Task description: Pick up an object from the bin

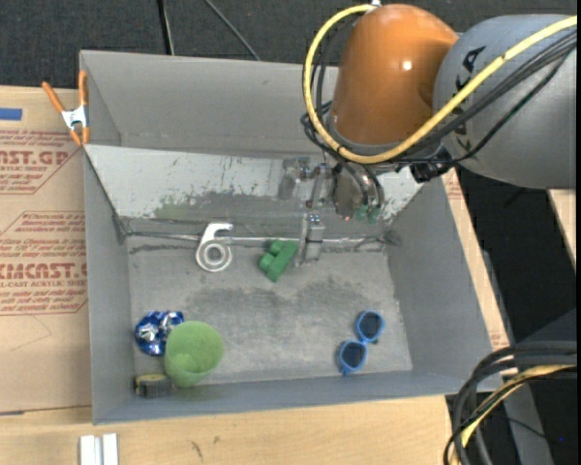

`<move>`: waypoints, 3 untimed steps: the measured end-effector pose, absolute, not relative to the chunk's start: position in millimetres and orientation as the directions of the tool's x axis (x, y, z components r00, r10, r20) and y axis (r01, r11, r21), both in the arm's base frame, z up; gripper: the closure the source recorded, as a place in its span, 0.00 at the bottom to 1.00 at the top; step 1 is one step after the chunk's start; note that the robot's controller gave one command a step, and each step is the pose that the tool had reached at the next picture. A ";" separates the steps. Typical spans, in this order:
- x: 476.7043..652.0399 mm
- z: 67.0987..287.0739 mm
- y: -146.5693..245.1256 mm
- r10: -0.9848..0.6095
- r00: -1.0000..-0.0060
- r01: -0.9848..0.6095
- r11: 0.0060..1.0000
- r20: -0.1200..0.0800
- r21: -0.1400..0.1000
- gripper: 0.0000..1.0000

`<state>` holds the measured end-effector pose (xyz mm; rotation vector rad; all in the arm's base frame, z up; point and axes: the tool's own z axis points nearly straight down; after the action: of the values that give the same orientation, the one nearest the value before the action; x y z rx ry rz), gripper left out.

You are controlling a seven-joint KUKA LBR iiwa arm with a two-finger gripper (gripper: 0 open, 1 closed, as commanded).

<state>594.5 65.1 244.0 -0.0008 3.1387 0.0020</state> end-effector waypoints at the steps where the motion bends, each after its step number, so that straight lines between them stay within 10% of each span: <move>1: 550.3 87.1 71.4 -0.134 -0.991 -0.134 0.991 0.008 0.000 0.00; 3: 515.6 76.8 200.0 -0.481 -0.877 -0.481 0.877 -0.019 -0.021 0.00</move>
Offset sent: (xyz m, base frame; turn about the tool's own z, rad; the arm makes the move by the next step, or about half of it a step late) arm -0.0414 0.0065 -0.1516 -0.1339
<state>515.6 200.0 76.8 -0.7737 3.0199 -0.0239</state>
